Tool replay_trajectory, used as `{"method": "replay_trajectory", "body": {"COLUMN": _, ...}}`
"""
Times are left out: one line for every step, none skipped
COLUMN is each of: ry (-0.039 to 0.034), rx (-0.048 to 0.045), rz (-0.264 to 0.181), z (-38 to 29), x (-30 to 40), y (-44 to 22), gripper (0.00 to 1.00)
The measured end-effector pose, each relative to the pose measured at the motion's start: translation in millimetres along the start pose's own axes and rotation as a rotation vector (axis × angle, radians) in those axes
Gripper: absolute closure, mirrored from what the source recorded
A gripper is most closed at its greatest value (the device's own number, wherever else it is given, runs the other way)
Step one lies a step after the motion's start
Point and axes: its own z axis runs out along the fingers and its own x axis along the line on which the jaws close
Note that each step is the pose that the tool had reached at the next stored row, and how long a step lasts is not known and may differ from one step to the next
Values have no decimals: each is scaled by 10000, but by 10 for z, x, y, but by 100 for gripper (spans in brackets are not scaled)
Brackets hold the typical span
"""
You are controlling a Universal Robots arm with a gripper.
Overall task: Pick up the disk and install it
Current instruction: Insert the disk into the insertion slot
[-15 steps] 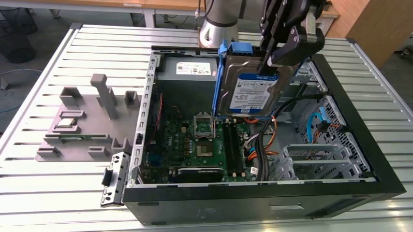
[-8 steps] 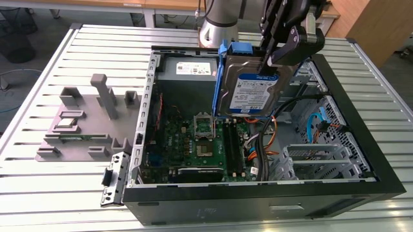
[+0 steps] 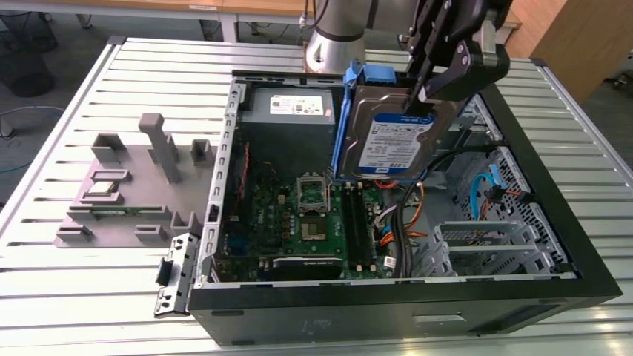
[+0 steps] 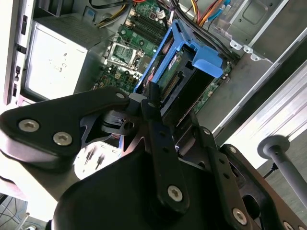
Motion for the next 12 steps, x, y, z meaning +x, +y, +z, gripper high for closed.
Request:
{"method": "replay_trajectory", "body": {"ry": 0, "rx": 0, "rz": 0, "z": 0, "x": 0, "y": -7, "gripper": 65}}
{"method": "replay_trajectory", "body": {"ry": -1, "rx": 0, "rz": -1, "z": 0, "x": 0, "y": -9, "gripper": 65}}
{"method": "replay_trajectory", "body": {"ry": 0, "rx": 0, "rz": 1, "z": 0, "x": 0, "y": -8, "gripper": 65}}
{"method": "replay_trajectory", "body": {"ry": 0, "rx": 0, "rz": 0, "z": -2, "x": 5, "y": -29, "gripper": 65}}
{"method": "replay_trajectory", "body": {"ry": 0, "rx": 0, "rz": 0, "z": -3, "x": 6, "y": -49, "gripper": 65}}
{"method": "replay_trajectory", "body": {"ry": 0, "rx": 0, "rz": 0, "z": -3, "x": 6, "y": -49, "gripper": 65}}
{"method": "replay_trajectory", "body": {"ry": 0, "rx": 0, "rz": 0, "z": -3, "x": 6, "y": -49, "gripper": 65}}
{"method": "replay_trajectory", "body": {"ry": 0, "rx": 0, "rz": 0, "z": -4, "x": 5, "y": -49, "gripper": 65}}
{"method": "replay_trajectory", "body": {"ry": 0, "rx": 0, "rz": 0, "z": -4, "x": 6, "y": -49, "gripper": 65}}
{"method": "replay_trajectory", "body": {"ry": 0, "rx": 0, "rz": 0, "z": -3, "x": 6, "y": -49, "gripper": 65}}
{"method": "replay_trajectory", "body": {"ry": 0, "rx": 0, "rz": 0, "z": -4, "x": 6, "y": -49, "gripper": 65}}
{"method": "replay_trajectory", "body": {"ry": 0, "rx": 0, "rz": 0, "z": -4, "x": 5, "y": -50, "gripper": 65}}
